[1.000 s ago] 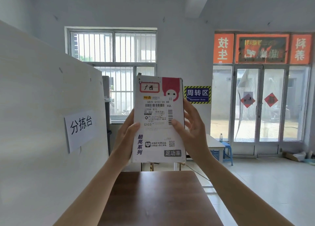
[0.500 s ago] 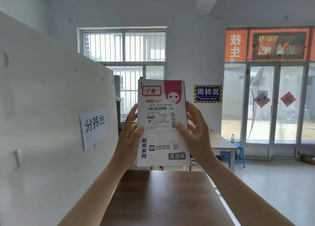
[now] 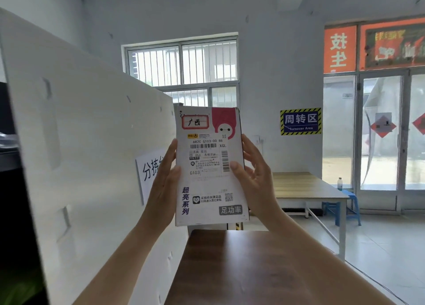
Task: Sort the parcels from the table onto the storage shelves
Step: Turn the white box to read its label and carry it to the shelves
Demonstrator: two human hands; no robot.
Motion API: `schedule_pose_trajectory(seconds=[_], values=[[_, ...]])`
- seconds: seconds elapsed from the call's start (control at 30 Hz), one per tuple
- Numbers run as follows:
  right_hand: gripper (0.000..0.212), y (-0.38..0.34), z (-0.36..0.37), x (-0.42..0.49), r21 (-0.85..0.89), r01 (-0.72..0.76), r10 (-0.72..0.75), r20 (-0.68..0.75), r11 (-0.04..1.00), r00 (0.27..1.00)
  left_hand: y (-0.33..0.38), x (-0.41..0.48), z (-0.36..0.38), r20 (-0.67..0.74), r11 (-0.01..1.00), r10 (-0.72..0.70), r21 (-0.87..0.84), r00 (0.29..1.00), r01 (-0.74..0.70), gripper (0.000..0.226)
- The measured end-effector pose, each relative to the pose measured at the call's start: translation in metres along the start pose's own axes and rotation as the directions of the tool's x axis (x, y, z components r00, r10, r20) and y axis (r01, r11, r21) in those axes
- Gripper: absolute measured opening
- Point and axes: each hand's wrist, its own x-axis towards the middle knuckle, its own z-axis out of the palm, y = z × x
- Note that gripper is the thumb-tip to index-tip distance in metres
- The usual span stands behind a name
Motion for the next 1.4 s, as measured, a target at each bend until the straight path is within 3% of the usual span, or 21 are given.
schedule_pose_trajectory(seconds=[0.1, 0.37, 0.77, 1.07, 1.27, 1.4], values=[[0.046, 0.008, 0.011, 0.005, 0.071, -0.018, 0.016, 0.027, 0.997, 1.0, -0.004, 0.001, -0.009, -0.026, 0.998, -0.011, 0.055, 1.0, 0.012, 0.046], [0.052, 0.027, 0.032, 0.026, 0.212, -0.029, 0.008, 0.098, 0.977, 0.995, 0.002, 0.01, -0.022, -0.145, 0.981, 0.008, 0.195, 0.989, 0.021, 0.045], [0.054, 0.032, 0.084, 0.033, 0.588, -0.139, -0.072, 0.321, 0.797, 0.944, 0.071, -0.024, -0.015, -0.45, 0.85, 0.057, 0.49, 0.891, 0.193, 0.044], [0.052, -0.053, 0.147, -0.016, 0.839, -0.307, -0.188, 0.425, 0.449, 0.886, 0.178, -0.099, -0.035, -0.572, 0.608, 0.152, 0.697, 0.806, 0.38, 0.049], [0.048, -0.154, 0.171, -0.065, 0.888, -0.426, -0.358, 0.46, 0.175, 0.812, 0.276, -0.158, -0.025, -0.639, 0.42, 0.253, 0.749, 0.726, 0.513, 0.046], [0.048, -0.223, 0.183, -0.101, 0.866, -0.494, -0.416, 0.478, 0.076, 0.774, 0.341, -0.2, -0.013, -0.666, 0.322, 0.337, 0.745, 0.665, 0.584, 0.044]])
